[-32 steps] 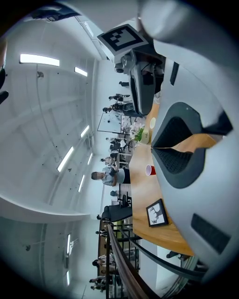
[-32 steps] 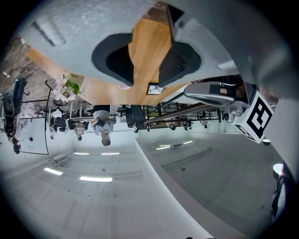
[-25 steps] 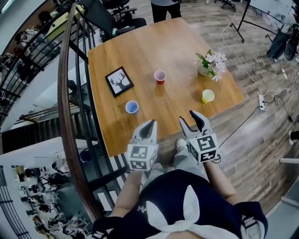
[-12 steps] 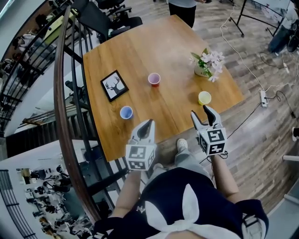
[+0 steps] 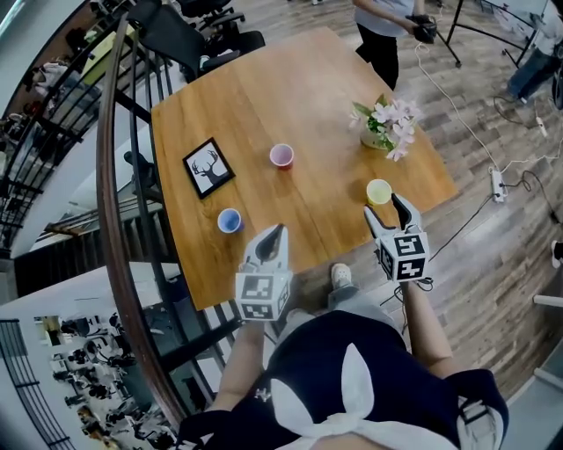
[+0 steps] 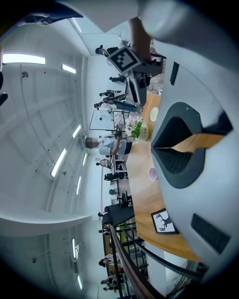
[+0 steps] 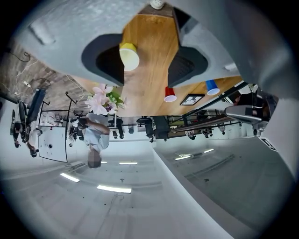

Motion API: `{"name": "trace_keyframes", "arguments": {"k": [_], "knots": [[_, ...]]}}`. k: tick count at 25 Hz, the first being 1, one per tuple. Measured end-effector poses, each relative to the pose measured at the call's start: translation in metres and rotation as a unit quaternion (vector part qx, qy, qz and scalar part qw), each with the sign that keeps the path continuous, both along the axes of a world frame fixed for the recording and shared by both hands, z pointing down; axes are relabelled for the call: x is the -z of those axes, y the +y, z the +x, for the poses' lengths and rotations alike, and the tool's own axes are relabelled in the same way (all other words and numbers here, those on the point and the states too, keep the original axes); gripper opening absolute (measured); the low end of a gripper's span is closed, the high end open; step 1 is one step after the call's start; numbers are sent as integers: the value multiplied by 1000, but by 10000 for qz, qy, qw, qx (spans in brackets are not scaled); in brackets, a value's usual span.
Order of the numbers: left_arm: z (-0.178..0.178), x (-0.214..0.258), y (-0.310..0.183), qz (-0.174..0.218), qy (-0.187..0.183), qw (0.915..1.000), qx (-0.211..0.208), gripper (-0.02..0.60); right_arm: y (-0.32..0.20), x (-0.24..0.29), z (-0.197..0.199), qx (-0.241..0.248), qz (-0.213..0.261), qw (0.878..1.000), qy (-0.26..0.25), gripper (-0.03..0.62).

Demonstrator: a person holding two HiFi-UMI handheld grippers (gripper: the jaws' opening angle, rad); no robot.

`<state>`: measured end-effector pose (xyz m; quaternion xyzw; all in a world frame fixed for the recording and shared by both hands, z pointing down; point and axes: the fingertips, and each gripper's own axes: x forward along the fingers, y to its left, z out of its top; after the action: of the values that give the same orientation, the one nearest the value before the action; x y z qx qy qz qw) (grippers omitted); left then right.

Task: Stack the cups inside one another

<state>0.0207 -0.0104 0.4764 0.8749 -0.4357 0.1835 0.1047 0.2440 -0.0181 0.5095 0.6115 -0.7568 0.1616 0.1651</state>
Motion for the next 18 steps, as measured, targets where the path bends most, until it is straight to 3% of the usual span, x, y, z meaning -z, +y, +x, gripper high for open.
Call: {"name": "trace_keyframes", "arguments": {"k": [12, 18], "knots": [[3, -9, -14, -138, -66, 9985, 519, 20, -25, -41, 15, 410, -523, 9978, 26, 318], [2, -20, -15, -259, -68, 9966, 785, 20, -39, -68, 23, 604, -758, 9949, 279, 326]]}}
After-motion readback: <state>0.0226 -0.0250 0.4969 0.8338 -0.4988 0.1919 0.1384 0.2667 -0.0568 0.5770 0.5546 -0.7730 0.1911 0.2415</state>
